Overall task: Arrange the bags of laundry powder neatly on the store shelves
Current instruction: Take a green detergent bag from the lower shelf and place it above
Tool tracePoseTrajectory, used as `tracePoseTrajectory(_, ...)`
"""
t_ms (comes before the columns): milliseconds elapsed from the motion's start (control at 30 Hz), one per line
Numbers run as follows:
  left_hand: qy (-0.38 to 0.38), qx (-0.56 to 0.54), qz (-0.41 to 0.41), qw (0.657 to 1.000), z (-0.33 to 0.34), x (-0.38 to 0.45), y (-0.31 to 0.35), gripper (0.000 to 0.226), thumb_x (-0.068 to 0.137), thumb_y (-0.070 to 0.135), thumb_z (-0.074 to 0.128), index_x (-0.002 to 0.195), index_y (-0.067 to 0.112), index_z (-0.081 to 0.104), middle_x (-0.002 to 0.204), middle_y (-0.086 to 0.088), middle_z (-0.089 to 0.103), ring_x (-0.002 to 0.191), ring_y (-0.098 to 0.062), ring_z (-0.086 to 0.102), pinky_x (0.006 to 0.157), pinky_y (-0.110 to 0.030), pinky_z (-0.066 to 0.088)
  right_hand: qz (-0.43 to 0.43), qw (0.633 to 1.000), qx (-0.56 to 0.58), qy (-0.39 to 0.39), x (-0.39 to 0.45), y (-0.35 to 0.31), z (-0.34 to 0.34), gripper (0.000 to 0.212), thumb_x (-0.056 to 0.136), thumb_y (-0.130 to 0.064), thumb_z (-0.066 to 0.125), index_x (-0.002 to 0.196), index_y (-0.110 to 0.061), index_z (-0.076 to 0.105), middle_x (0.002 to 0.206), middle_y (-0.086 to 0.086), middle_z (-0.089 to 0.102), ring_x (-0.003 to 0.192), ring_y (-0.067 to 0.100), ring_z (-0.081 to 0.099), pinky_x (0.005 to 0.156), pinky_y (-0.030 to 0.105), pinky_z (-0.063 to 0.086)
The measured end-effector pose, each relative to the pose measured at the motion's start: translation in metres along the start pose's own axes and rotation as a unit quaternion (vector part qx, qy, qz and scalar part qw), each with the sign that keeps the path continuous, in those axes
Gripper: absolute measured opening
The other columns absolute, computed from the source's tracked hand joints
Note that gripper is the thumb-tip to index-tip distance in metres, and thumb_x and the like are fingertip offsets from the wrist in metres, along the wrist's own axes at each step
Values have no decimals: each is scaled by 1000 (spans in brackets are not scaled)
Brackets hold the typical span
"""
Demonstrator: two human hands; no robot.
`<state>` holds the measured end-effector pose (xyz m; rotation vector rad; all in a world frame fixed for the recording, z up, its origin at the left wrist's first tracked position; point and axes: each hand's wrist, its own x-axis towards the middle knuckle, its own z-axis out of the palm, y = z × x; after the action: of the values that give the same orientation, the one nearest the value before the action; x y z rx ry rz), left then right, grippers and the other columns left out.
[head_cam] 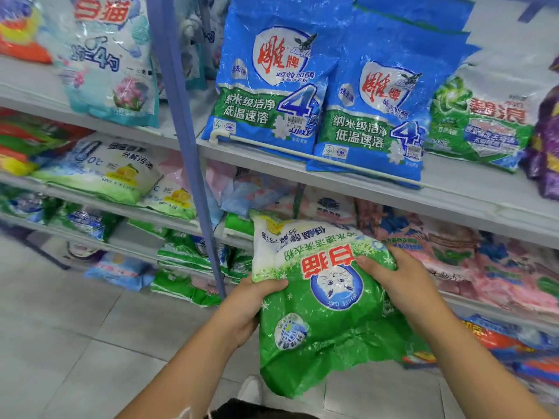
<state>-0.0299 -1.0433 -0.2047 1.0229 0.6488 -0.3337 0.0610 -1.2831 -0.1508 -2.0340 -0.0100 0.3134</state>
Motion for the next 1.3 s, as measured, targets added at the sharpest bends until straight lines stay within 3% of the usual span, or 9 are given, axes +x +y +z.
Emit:
tracePoseTrajectory(100,37,7,22,999,3,-29,-2,31,89,2,68,119,4,66,104,-19,78,93,-36,75,92,-49,57,4,999,32,-10,-17,0,-3,55,80,-46,80,126,-22,61,118,-12,70,98,9,70,87,29,57)
tracePoseTrajectory(200,69,3,40,997,3,-62,-8,33,88,3,68,120,6,64,106,-21,77,97,-41,74,95,-54,55,0,997,59,-49,-34,-3,-2,42,76,-50,82,110,-30,67,97,-16,76,83,9,76,80,39,62)
tracePoseTrajectory(400,126,-3,64,990,-9,-124,-20,33,90,7,66,122,9,62,106,-21,77,93,-40,75,85,-48,58,-30,992,70,-103,-58,-8,19,98,52,-83,78,133,-31,60,128,-8,69,110,20,70,97,50,56)
tracePoseTrajectory(533,163,-12,78,983,-29,-151,-22,34,89,7,66,123,11,62,107,-22,76,98,-44,73,95,-57,55,-44,988,73,-130,-68,-16,44,99,54,-84,76,136,-31,58,135,-9,65,118,19,66,101,50,53)
tracePoseTrajectory(767,192,-60,88,976,-86,-174,-12,25,92,4,61,116,11,64,105,-25,76,94,-44,72,91,-54,56,-41,979,77,-186,-72,-54,111,87,54,-75,82,127,-31,64,122,-10,72,103,17,73,93,47,58)
tracePoseTrajectory(900,197,-71,95,973,-139,-180,7,26,92,5,61,118,9,64,105,-25,76,90,-42,73,82,-47,58,-53,973,69,-213,-70,-85,164,27,76,-48,82,95,-39,66,96,-22,73,89,8,75,86,37,60)
tracePoseTrajectory(1033,194,-69,109,972,-212,-188,41,26,92,5,61,118,9,64,104,-24,76,86,-40,74,77,-44,59,-58,973,62,-214,-67,-118,235,24,78,-45,82,90,-41,62,85,-31,67,78,-6,71,72,22,55)
tracePoseTrajectory(1167,186,-56,120,974,-277,-195,73,24,93,5,61,116,11,64,103,-21,77,85,-39,76,75,-43,61,-83,977,38,-191,-68,-149,299,102,59,-78,79,144,-28,51,147,-9,54,130,17,56,112,46,44)
tracePoseTrajectory(1300,183,-51,120,974,-328,-195,101,26,93,6,62,118,11,64,105,-21,77,92,-41,75,83,-46,59,-97,979,18,-176,-66,-181,344,109,62,-75,76,152,-22,43,155,0,46,138,22,48,116,48,37)
